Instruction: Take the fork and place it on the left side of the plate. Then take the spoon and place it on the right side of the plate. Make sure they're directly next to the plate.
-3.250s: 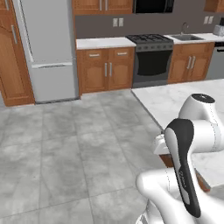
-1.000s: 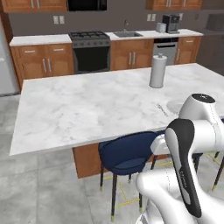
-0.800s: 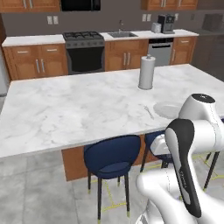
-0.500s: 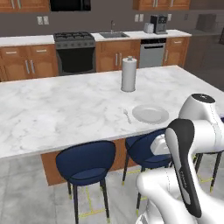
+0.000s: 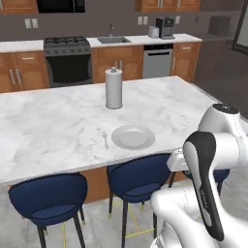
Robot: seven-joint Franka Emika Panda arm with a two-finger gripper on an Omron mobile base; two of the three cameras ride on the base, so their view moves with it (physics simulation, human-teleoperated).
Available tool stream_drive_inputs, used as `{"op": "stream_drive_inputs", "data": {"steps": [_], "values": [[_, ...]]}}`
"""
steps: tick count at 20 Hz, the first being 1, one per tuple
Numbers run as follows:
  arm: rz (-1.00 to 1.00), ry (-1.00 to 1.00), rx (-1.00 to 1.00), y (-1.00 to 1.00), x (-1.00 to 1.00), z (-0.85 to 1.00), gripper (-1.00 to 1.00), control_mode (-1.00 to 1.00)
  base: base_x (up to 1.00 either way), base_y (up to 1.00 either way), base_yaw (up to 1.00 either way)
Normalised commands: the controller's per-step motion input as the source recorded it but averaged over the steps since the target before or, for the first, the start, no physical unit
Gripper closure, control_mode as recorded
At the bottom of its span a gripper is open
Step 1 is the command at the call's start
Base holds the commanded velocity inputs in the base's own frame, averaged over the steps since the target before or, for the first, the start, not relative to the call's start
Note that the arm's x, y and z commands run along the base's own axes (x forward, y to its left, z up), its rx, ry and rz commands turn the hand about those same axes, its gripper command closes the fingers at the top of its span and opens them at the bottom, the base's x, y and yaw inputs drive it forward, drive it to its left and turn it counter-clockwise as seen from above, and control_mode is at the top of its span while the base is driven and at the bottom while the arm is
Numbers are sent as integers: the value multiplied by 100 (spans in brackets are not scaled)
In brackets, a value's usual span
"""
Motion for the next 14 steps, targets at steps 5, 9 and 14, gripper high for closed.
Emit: {"op": "stream_drive_inputs", "data": {"steps": [5,9,14], "values": [[0,0,0,0,0,0,100,100,42,-60,0],[0,0,0,0,0,0,100,100,44,-54,0],[0,0,0,0,0,0,100,100,48,-47,0]]}}
